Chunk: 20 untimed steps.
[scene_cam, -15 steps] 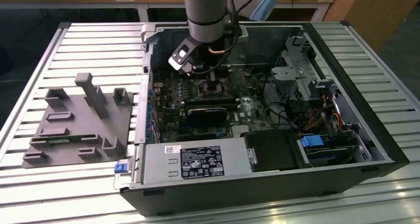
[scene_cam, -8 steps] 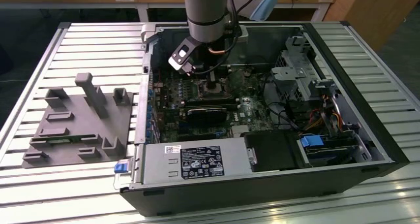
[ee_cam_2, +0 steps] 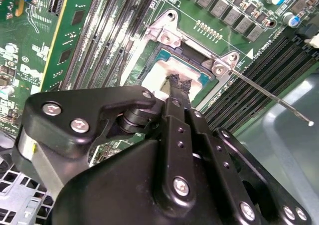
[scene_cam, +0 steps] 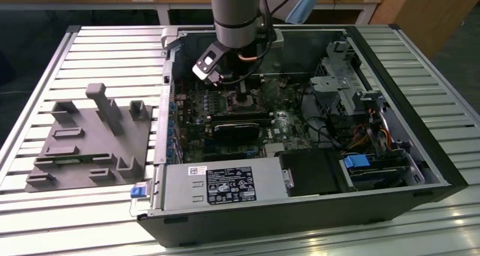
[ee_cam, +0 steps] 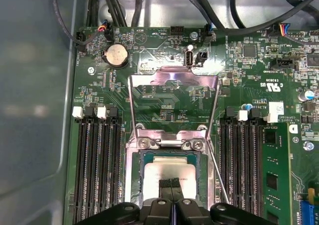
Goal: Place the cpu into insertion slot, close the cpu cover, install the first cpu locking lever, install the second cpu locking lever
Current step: 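Place the cpu into insertion slot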
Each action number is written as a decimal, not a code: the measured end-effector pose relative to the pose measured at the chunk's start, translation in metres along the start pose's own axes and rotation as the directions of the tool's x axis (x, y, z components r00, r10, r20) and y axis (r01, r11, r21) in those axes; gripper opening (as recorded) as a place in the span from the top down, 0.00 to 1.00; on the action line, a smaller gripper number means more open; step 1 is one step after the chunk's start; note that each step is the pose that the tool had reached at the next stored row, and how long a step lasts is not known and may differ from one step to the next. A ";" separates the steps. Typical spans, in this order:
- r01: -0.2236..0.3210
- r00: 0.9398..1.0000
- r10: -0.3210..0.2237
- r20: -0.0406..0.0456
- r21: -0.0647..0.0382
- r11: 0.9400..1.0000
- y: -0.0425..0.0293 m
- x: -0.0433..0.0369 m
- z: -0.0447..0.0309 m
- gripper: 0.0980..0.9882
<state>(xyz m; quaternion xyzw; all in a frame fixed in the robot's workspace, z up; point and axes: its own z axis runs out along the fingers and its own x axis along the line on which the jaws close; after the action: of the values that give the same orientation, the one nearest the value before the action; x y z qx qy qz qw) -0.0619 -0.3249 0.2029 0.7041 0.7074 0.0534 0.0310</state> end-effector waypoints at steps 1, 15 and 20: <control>0.000 1.000 0.000 0.004 0.000 1.000 0.0001 0.0001 0.0000 0.99; -0.009 1.000 0.009 0.015 0.000 1.000 0.0048 0.0004 -0.0028 0.99; -0.020 1.000 0.020 0.017 -0.001 1.000 0.0055 0.0006 -0.0083 0.99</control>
<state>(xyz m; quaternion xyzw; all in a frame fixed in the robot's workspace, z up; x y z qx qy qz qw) -0.0575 -0.3246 0.2118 0.7116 0.7000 0.0480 0.0365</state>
